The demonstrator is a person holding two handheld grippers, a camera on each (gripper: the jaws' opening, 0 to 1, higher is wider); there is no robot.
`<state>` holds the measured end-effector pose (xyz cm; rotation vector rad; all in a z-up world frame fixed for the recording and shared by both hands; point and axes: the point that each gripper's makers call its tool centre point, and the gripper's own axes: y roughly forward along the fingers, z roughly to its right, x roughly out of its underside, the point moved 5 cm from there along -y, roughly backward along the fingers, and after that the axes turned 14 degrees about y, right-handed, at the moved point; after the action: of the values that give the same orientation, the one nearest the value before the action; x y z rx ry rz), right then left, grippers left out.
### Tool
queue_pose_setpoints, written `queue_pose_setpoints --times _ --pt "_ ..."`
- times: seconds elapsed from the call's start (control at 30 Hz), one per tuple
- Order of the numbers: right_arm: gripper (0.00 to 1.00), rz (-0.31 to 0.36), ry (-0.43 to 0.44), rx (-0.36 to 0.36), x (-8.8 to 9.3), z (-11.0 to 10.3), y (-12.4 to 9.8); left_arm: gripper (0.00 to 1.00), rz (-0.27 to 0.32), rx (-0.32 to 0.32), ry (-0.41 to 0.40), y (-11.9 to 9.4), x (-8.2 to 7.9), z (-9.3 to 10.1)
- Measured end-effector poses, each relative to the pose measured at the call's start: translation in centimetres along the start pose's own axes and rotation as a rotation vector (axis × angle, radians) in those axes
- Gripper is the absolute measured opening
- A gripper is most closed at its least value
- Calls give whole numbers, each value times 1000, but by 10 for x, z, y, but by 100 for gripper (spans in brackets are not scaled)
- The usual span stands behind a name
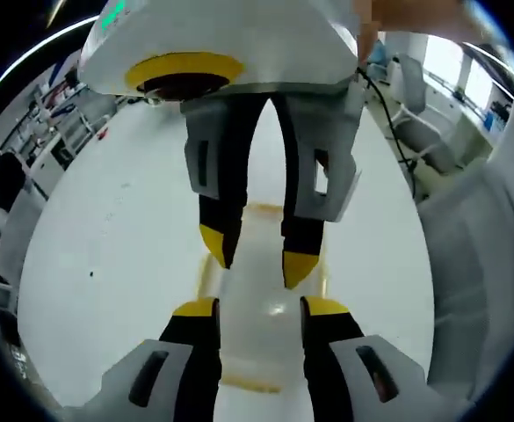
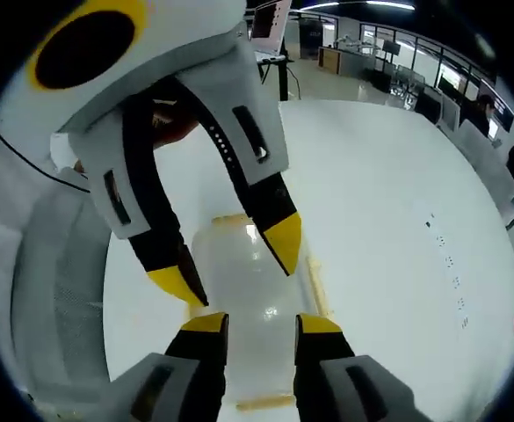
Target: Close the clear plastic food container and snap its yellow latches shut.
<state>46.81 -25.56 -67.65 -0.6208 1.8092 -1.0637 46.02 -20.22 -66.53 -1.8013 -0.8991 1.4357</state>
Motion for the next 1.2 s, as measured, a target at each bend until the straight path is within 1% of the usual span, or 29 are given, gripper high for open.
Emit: queue_pose_setpoints --times 0.07,0.17,0.33,0.53,0.67,0.87,0.93,1.03,1.1,1.2 --pt "26 2 5 0 -1 0 0 34 -3 -4 2 1 1 -1" --pt "26 10 12 1 -2 3 0 34 -7 -8 -20 2 2 -2" --pt "28 18 23 5 -2 6 1 34 -9 0 -17 5 4 1" --pt "28 20 14 5 -4 7 1 34 -1 2 -20 7 2 3" --pt "28 22 10 8 -5 9 1 35 6 12 -37 9 2 7" --pt "28 14 0 10 -11 15 2 35 31 8 -80 9 2 10" --pt "29 10 -6 12 -13 17 3 35 34 8 -83 9 2 11" --pt "32 11 -36 12 -17 17 3 36 57 10 -83 8 -1 15" --pt "32 -2 -37 2 -18 19 5 36 51 9 -79 7 -1 16" --pt "33 -16 -46 2 -18 21 7 37 58 9 -85 7 -1 18"
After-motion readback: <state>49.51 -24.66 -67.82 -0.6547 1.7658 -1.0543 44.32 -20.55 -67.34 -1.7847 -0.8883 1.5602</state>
